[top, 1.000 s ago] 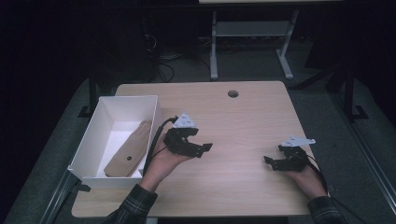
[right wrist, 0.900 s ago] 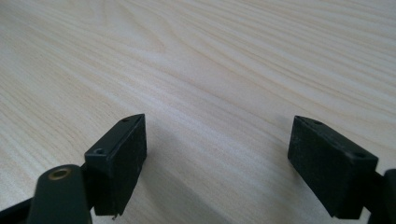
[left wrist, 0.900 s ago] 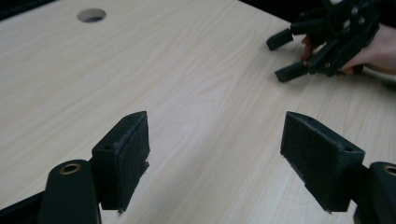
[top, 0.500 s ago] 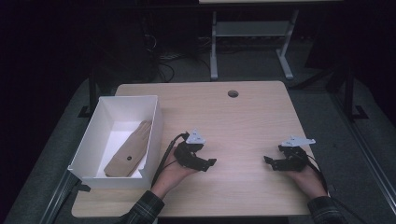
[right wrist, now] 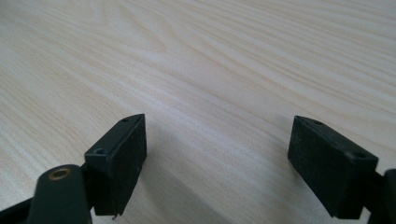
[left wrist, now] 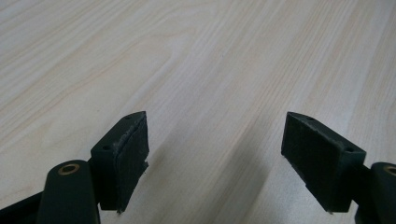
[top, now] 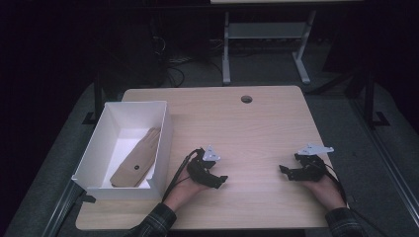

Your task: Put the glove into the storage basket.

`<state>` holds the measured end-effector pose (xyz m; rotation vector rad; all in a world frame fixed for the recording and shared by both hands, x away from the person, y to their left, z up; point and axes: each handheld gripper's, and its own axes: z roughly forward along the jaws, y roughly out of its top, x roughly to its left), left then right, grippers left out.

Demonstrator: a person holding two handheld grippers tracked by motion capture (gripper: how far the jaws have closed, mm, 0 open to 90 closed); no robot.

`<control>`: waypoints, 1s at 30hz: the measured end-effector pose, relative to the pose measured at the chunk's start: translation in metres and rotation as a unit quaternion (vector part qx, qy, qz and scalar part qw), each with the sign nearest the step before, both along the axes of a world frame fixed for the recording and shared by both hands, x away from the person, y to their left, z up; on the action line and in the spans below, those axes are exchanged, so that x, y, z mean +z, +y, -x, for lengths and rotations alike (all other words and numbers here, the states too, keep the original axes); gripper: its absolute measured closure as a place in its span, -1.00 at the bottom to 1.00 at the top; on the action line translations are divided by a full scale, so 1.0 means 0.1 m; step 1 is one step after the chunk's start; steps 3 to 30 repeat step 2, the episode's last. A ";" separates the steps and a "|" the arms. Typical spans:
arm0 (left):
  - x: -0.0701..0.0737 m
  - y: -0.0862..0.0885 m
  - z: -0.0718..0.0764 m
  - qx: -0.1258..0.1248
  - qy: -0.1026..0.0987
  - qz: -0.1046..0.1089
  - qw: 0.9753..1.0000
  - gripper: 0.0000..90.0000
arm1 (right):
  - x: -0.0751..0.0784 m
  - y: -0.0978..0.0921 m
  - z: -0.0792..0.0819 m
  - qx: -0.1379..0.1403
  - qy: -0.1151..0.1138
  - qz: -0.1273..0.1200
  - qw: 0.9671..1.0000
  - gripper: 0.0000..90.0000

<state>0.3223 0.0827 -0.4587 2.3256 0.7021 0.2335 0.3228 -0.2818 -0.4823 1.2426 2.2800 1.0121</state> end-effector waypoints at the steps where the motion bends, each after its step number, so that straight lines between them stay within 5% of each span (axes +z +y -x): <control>1: -0.01 0.00 0.00 0.001 0.001 0.002 1.000 -0.50 | 0.00 0.00 0.00 0.000 0.000 0.000 1.000 -0.57; 30: -0.01 0.00 0.00 -0.001 0.002 -0.001 1.000 -0.50 | 0.00 0.00 0.00 0.000 0.000 0.000 1.000 -0.57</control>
